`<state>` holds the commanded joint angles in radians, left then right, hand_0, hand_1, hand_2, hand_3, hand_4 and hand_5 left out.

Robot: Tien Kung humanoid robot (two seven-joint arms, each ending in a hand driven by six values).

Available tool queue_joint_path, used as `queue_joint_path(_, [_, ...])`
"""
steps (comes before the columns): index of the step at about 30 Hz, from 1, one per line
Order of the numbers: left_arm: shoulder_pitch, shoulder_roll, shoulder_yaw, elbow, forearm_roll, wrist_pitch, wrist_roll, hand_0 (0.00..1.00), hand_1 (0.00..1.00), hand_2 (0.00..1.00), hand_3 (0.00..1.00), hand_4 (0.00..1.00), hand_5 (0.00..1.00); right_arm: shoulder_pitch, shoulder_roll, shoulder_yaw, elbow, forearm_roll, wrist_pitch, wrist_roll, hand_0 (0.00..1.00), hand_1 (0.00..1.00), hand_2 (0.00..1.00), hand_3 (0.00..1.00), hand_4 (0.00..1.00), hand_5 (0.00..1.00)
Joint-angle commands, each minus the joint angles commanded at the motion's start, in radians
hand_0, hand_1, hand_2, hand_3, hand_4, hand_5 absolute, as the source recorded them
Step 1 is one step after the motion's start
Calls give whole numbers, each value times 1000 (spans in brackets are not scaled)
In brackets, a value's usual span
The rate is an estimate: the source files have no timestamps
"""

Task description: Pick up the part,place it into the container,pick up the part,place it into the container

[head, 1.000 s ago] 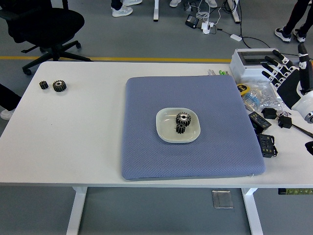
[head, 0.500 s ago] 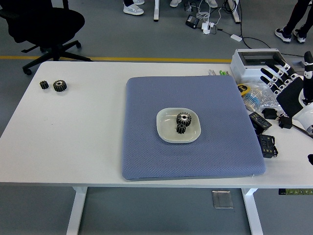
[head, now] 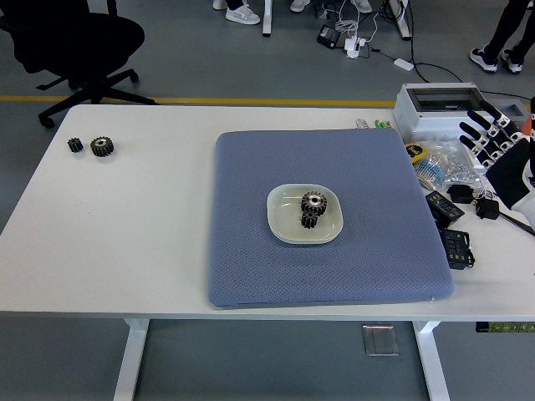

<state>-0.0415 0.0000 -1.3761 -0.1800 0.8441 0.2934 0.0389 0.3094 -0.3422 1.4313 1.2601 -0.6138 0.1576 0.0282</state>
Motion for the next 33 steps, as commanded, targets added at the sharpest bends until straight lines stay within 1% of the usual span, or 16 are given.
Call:
queue_joint_path(4, [-3, 0, 1, 0, 1, -2, 1, 677, 683, 769, 639, 742, 650, -16, 6, 18, 11, -30, -3, -2, 982, 854, 871, 900, 998, 998])
queue_joint_path(6, [-5, 0, -11, 0, 16, -2, 3, 677, 683, 769, 639, 742, 650, -23, 12, 31, 16, -54, -9, 1, 982, 854, 871, 900, 998, 998])
queue_joint_path(8, [-8, 0, -20, 0, 24, 0, 2, 677, 683, 769, 639, 742, 650, -28, 19, 40, 19, -79, -22, 10, 982, 854, 871, 900, 998, 998])
queue_joint_path(12, [-11, 0, -16, 0, 19, -1, 0, 677, 682, 768, 639, 743, 652, -30, 26, 42, 21, -94, -54, 36, 983, 855, 875, 902, 998, 998])
queue_joint_path(15, [-14, 0, -12, 0, 18, -1, 0, 677, 682, 768, 639, 743, 652, -31, 29, 41, 20, -94, -65, 45, 983, 855, 875, 902, 998, 998])
queue_joint_path(19, [-18, 0, -7, 0, 15, -1, -1, 677, 681, 766, 638, 743, 652, -31, 29, 38, 18, -102, -66, 52, 989, 858, 879, 906, 998, 998])
queue_joint_path(25, [-22, 0, -3, 0, 11, -2, -3, 676, 681, 766, 637, 741, 647, -32, 29, 43, 15, -149, -67, 59, 988, 860, 878, 904, 998, 998])
queue_joint_path(33, [-25, 0, -3, 0, 9, -3, -5, 675, 681, 765, 638, 740, 645, -37, 29, 48, 11, -156, -69, 60, 988, 859, 877, 903, 998, 998])
